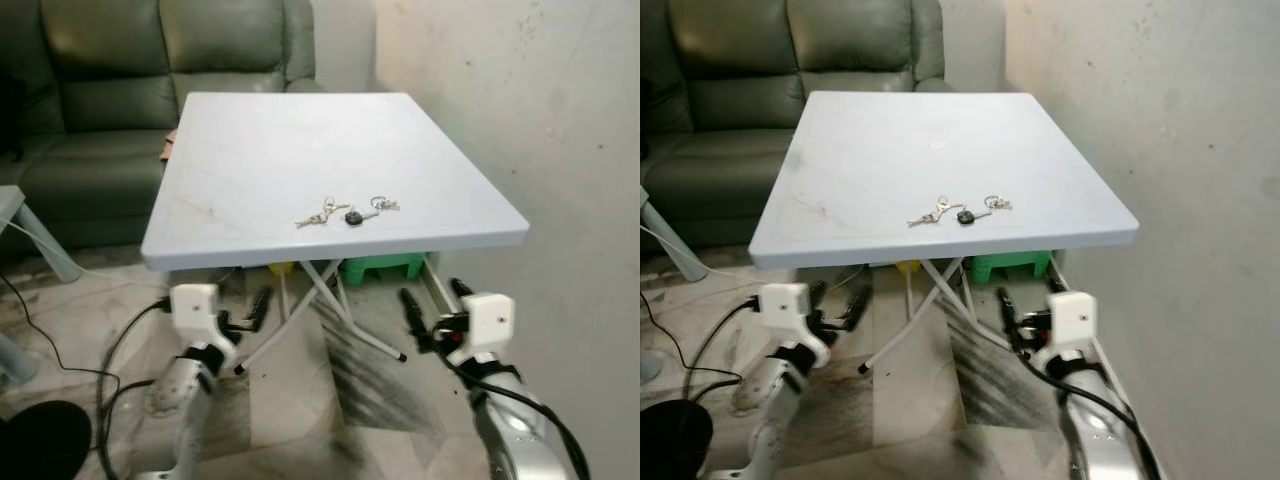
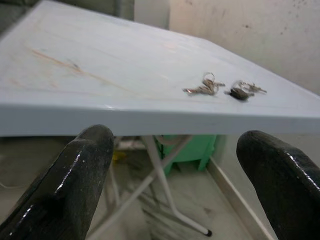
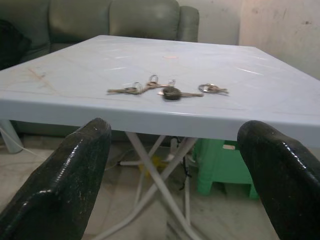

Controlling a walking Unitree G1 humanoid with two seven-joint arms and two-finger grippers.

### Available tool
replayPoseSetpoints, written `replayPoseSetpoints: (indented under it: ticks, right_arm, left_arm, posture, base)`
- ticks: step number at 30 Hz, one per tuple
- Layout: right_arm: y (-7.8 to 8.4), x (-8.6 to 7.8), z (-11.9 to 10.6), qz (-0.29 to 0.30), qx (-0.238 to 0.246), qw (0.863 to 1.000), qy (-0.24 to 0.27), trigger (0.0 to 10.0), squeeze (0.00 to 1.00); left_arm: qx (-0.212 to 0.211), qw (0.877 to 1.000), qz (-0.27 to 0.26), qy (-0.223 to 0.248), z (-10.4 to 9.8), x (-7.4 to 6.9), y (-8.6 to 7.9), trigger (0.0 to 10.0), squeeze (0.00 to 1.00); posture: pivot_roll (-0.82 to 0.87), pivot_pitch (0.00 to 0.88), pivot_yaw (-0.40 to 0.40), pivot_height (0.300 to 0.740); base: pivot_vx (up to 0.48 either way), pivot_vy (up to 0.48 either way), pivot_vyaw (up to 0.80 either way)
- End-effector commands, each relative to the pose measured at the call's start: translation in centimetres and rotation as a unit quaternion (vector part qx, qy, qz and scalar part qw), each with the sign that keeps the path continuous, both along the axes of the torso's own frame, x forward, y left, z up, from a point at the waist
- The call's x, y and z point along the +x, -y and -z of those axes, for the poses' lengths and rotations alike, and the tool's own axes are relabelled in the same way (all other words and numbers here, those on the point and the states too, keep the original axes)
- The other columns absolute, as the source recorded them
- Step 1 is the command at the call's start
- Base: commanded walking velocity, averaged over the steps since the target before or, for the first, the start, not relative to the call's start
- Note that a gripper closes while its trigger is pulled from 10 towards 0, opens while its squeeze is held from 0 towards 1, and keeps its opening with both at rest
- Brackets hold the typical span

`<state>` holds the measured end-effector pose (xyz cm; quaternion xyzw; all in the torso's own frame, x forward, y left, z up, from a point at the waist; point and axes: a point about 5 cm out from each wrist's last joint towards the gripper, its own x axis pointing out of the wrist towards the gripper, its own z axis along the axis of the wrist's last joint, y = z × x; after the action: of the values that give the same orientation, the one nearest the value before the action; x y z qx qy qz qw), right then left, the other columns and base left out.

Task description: Hang keys on a hook

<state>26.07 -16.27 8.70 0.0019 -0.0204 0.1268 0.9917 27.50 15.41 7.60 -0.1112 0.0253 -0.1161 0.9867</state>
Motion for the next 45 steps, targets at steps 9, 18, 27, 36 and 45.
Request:
replayPoseSetpoints:
  ticks: [9,18,27,36,45]
  right_arm:
    - [0.8,-0.2,0.1,0.008,-0.009,1.000,-0.003,10.0,0.00]
    - [0.7,-0.3,0.1,0.006,-0.009,1.000,-0.004,10.0,0.00]
    - [0.9,-0.6,0.2,0.004,-0.015,1.000,-0.008,10.0,0.00]
    - [1.1,-0.2,0.1,-0.015,-0.029,0.999,-0.008,10.0,0.00]
    - [1.8,0.8,-0.7,-0.037,-0.046,0.998,-0.003,10.0,0.00]
  left_arm:
    - [-0.004,1.000,-0.002,0.005,-0.2,0.4,0.9,10.0,0.00]
    - [0.005,1.000,-0.003,0.003,-0.1,0.4,0.8,10.0,0.00]
    - [-0.006,1.000,-0.012,-0.007,0.1,0.4,1.0,10.0,0.00]
    - [0.010,1.000,-0.026,0.002,0.0,0.4,1.9,10.0,0.00]
    - [0.023,1.000,-0.017,0.014,-0.4,0.3,2.7,10.0,0.00]
  posture:
    - [-0.02,0.015,-0.004,0.740]
    - [-0.02,0.017,-0.006,0.740]
    - [-0.02,0.028,-0.009,0.740]
    - [-0.02,0.035,-0.018,0.740]
    - [-0.01,0.041,-0.026,0.740]
  base:
    - [0.304,0.170,0.00]
    - [0.480,0.000,0.00]
    - [0.409,0.000,0.00]
    - [0.000,0.000,0.00]
    - [0.000,0.000,0.00]
